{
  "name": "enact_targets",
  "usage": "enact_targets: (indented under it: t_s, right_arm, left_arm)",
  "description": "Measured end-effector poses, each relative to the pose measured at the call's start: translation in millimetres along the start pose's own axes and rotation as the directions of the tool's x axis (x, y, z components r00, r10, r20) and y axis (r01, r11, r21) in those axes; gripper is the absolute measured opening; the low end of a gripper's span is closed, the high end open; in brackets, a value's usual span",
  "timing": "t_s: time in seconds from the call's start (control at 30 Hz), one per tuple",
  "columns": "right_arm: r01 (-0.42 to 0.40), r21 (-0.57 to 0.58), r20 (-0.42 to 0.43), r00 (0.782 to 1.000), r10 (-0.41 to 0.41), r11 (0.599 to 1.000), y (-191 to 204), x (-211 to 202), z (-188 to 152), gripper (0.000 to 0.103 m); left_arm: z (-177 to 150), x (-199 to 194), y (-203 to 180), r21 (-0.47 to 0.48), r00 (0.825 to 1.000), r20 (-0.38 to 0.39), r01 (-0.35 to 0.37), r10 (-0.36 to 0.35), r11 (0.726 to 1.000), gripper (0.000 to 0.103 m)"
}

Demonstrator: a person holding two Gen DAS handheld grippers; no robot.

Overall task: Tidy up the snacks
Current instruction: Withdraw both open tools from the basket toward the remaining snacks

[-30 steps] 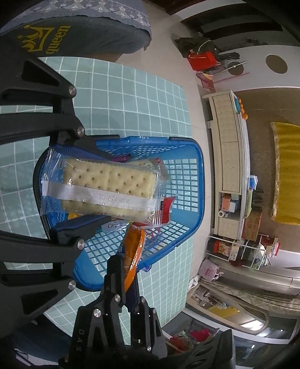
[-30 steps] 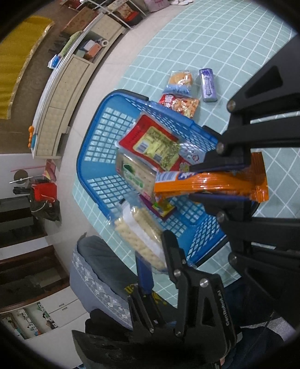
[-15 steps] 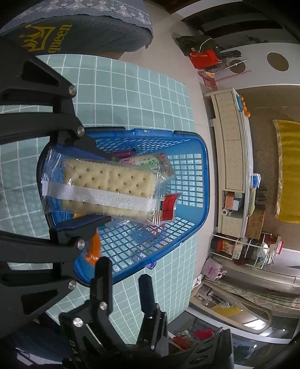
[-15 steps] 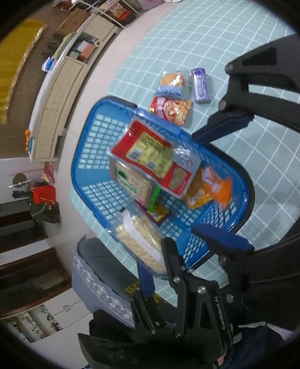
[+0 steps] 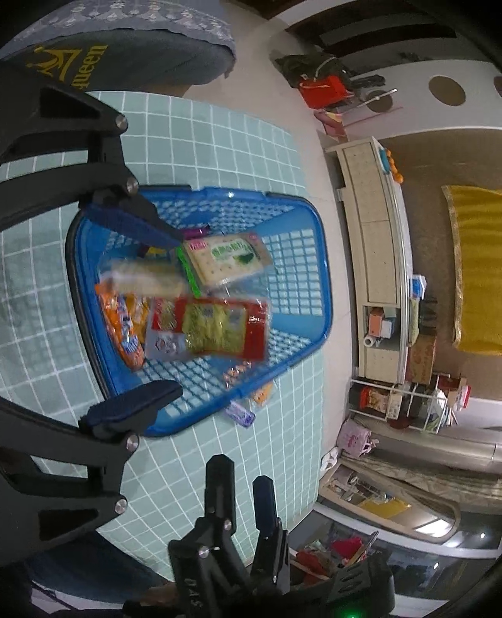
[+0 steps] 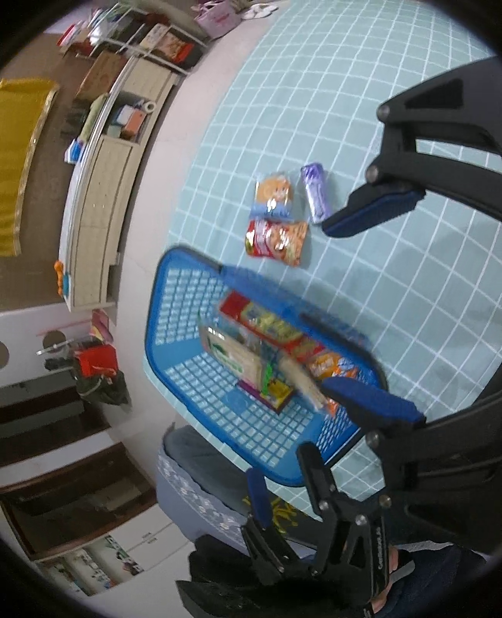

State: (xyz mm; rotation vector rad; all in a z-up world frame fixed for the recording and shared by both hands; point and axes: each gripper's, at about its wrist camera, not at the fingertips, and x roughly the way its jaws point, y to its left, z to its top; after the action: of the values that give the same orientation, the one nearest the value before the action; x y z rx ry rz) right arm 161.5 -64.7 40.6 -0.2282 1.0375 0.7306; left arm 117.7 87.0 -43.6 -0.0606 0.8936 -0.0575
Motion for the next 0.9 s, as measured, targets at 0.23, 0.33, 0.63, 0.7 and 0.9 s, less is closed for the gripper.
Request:
enact_targets:
  t_s: [0.23,0.33,0.63,0.7,0.9]
  right_arm:
    - [0.02,0.048,0.017,1.0,-0.021,0.999,-33,-22,-13,0.079]
    - [0.032,0.064,0.024,0.999,-0.033,0.997,-46,-30,-20,0.079]
    - [0.045,0.135,0.043,0.998,-0.051,0.99,-97,-51,-41,0.079]
    - [0.057,0.141,0.047,0.997,-0.065,0.988,-107,-53,-46,0.079]
    - [0.073,0.161,0.048,0.996,-0.081,0.984,-141,-48,-60,0.079]
  left_arm:
    - [13,0,-34,0.055,1.0,0.019,0.006,-0.007,0.998,0.078]
    - [20,5,-51,0.078,1.0,0.018,0.02,-0.021,0.997,0.078]
    - [38,28,-104,0.155,0.998,-0.002,0.065,-0.066,0.986,0.079]
    - [42,36,-116,0.167,0.997,-0.01,0.078,-0.077,0.983,0.079]
    - [51,64,-142,0.186,0.995,-0.039,0.094,-0.088,0.978,0.079]
